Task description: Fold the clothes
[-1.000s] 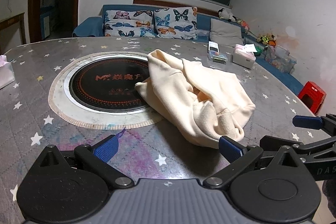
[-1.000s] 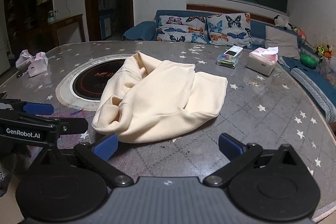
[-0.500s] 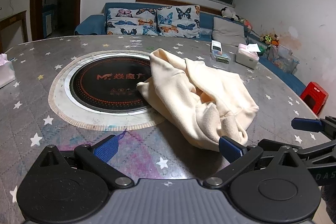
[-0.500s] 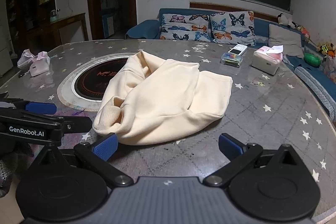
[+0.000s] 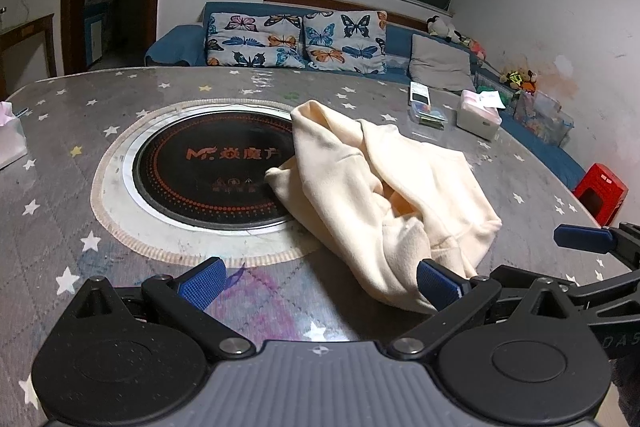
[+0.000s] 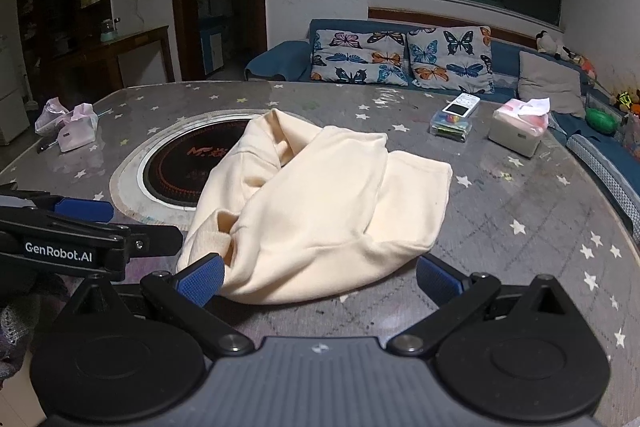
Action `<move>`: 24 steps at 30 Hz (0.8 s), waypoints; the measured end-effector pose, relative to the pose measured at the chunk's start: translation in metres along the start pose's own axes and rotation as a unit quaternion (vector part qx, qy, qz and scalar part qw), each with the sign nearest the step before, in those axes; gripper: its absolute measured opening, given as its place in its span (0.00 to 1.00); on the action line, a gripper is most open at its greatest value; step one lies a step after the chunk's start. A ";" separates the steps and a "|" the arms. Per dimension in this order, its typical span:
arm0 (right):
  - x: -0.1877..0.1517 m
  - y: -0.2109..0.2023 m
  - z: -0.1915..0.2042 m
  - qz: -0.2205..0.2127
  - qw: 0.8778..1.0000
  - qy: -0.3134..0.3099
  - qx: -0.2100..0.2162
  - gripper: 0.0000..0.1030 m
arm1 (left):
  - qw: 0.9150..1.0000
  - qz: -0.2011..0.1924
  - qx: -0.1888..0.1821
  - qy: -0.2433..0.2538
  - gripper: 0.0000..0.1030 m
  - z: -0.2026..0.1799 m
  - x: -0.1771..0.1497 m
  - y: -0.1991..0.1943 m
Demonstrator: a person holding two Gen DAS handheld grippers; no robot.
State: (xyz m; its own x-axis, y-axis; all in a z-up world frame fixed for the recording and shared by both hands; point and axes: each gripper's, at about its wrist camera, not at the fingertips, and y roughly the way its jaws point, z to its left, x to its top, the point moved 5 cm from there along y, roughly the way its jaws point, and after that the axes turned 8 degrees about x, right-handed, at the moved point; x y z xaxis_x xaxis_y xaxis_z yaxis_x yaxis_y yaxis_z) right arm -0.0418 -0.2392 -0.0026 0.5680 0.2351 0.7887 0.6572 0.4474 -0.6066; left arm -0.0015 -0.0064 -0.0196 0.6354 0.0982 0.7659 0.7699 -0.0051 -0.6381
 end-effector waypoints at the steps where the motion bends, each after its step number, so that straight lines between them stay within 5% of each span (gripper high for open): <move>1: 0.002 0.001 0.000 0.000 1.000 -0.001 0.001 1.00 | 1.000 0.000 0.000 0.000 1.00 0.000 0.001 0.001; 24: 0.038 0.041 -0.019 0.010 1.000 -0.015 -0.003 0.96 | 1.000 -0.008 0.025 0.008 1.00 0.004 0.051 0.042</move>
